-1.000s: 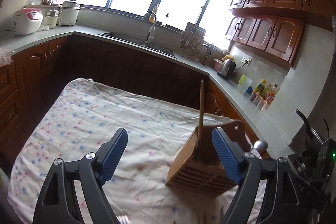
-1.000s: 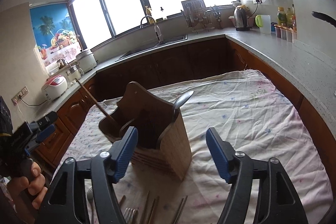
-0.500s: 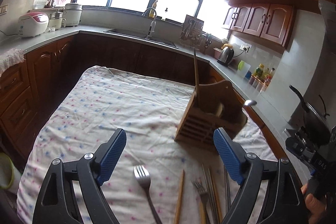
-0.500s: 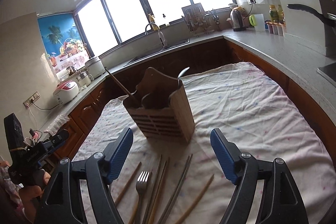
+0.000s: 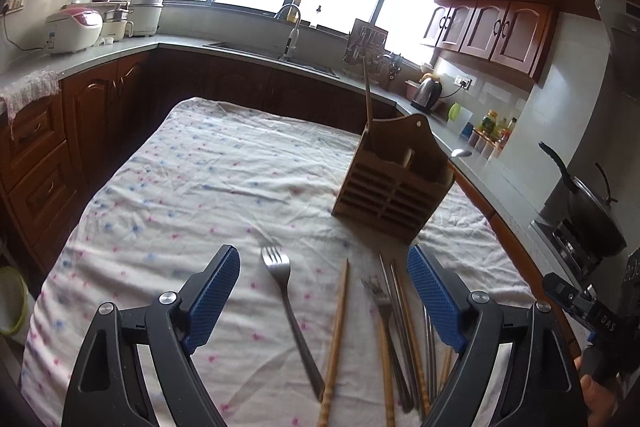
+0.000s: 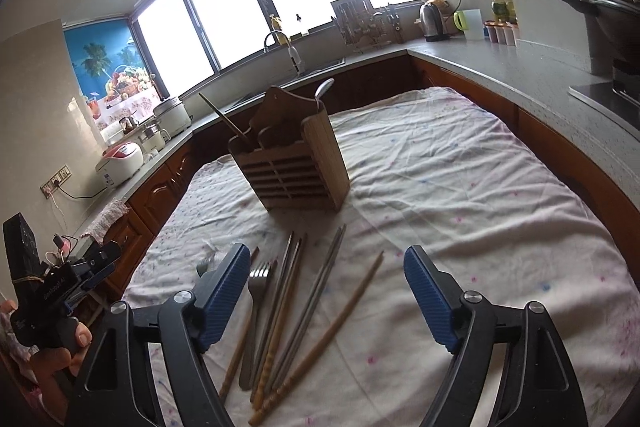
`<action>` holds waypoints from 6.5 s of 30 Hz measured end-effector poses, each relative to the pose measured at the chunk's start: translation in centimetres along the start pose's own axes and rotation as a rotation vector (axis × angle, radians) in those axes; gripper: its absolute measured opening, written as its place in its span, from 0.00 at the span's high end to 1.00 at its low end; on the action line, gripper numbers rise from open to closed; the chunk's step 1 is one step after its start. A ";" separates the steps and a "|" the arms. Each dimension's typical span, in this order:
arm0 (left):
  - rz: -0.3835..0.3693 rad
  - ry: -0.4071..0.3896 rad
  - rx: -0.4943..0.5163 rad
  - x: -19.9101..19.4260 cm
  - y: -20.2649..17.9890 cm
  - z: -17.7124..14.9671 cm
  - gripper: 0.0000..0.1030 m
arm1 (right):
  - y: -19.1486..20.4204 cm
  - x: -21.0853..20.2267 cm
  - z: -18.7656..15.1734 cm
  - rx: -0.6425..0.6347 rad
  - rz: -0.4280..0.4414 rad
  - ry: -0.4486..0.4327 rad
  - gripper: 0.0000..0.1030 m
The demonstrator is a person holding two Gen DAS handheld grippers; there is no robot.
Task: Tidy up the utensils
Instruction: 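Withdraw both open tools back over the remaining utensils, then grasp a wooden chopstick with the left tool while the right tool grasps another chopstick, then lift both chopsticks upright and carry them over the wooden holder, then lower both chopsticks into the holder slots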
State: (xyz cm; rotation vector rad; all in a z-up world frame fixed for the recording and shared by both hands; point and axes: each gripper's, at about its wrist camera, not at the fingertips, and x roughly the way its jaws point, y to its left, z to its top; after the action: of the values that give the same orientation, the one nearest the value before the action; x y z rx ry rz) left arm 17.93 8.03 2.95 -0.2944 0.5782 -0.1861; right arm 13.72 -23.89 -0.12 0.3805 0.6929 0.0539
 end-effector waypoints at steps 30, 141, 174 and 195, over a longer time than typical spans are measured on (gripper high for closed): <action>0.056 0.138 0.035 2.0 -0.7 -2.1 0.15 | -0.8 3.2 -3.2 0.028 -0.064 0.110 0.17; -0.172 -0.006 0.132 -2.9 -2.5 6.9 0.96 | 4.2 -1.4 8.1 -0.129 0.094 -0.121 0.95; -0.180 -0.201 0.196 5.2 -5.4 16.2 0.96 | 6.5 3.6 21.0 -0.143 0.101 -0.361 0.95; -0.122 -0.361 0.101 16.9 -5.3 14.1 0.96 | 3.5 13.3 18.6 -0.090 0.033 -0.261 0.95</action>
State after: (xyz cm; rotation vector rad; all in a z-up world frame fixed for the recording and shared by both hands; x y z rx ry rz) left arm 39.31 1.90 7.28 -0.2573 0.1924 -0.2723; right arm 35.96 -24.31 6.07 0.3062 0.4244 0.0652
